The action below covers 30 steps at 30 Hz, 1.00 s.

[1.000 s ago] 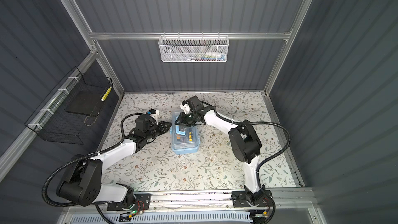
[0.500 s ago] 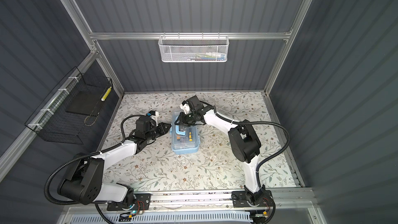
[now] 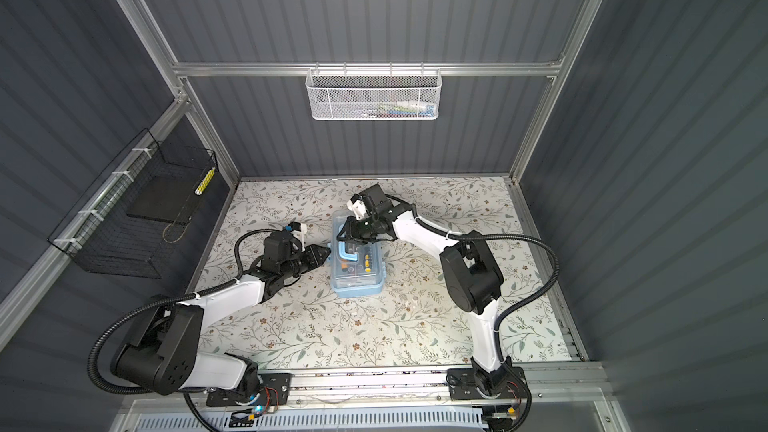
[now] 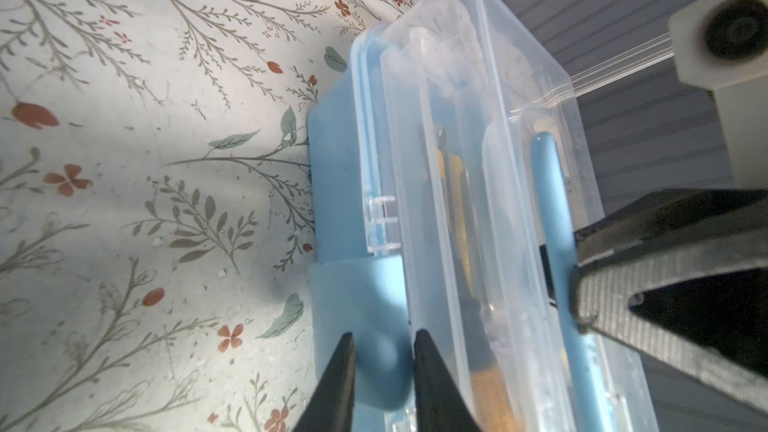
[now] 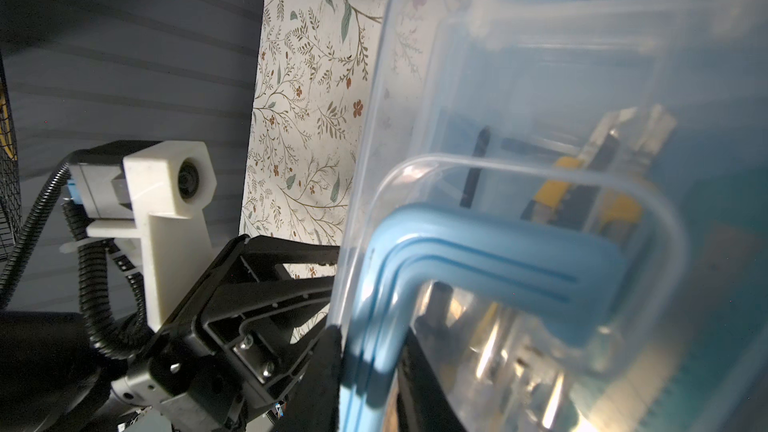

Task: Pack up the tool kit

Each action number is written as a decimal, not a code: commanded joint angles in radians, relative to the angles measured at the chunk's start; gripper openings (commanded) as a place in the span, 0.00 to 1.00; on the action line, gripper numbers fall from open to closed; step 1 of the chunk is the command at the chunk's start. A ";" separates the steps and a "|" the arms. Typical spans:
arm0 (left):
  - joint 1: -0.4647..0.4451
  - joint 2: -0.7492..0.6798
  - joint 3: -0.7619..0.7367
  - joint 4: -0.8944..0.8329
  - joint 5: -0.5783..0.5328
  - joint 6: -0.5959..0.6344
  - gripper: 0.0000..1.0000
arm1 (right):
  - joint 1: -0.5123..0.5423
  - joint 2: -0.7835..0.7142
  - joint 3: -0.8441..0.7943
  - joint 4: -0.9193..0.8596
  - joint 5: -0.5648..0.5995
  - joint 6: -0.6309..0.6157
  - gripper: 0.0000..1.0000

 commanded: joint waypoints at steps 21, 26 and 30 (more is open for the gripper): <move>-0.034 0.092 -0.086 0.223 0.099 -0.094 0.25 | 0.015 0.113 -0.021 -0.013 -0.014 -0.027 0.25; -0.081 0.100 -0.158 0.349 0.065 -0.158 0.28 | 0.021 0.118 -0.057 0.013 -0.034 -0.014 0.25; -0.094 0.106 -0.198 0.444 0.063 -0.204 0.28 | 0.021 0.108 -0.078 0.045 -0.063 0.009 0.25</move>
